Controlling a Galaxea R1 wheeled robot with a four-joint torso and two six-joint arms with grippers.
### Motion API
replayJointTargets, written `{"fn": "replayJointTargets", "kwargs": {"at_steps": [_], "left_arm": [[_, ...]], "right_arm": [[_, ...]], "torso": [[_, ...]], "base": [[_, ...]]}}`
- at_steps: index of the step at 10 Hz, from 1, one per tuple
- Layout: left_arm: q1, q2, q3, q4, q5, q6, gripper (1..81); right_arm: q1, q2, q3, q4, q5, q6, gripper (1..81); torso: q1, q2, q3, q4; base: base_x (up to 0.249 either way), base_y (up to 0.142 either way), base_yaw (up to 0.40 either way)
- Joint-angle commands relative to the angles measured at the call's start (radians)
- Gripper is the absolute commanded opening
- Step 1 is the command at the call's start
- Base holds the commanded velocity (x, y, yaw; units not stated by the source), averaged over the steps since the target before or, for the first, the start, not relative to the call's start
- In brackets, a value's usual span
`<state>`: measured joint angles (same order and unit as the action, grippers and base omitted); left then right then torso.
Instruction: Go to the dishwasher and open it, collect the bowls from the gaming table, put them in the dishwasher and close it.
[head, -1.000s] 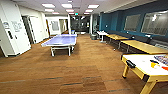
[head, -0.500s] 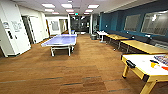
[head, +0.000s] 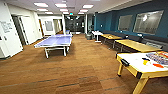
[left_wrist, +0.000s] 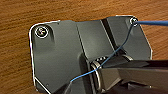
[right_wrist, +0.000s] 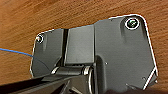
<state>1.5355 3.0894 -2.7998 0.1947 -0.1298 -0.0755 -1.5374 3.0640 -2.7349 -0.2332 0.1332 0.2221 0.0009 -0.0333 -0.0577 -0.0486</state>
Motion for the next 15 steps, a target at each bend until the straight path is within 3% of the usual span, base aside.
{"fn": "replayJointTargets", "kwargs": {"at_steps": [1,15], "left_arm": [[-0.048,0.003,0.002,0.0,0.041,0.002,81.1],[-0.05,0.002,0.0,-0.009,0.039,0.002,81.1]], "right_arm": [[0.042,0.005,0.002,-0.015,-0.044,-0.001,81.1],[0.05,-0.002,0.0,-0.014,-0.049,-0.001,81.1]], "torso": [[0.0,0.0,0.0,0.0],[0.0,0.0,0.0,0.0]], "base": [[0.0,0.0,-0.342],[0.0,0.0,-0.342]]}}
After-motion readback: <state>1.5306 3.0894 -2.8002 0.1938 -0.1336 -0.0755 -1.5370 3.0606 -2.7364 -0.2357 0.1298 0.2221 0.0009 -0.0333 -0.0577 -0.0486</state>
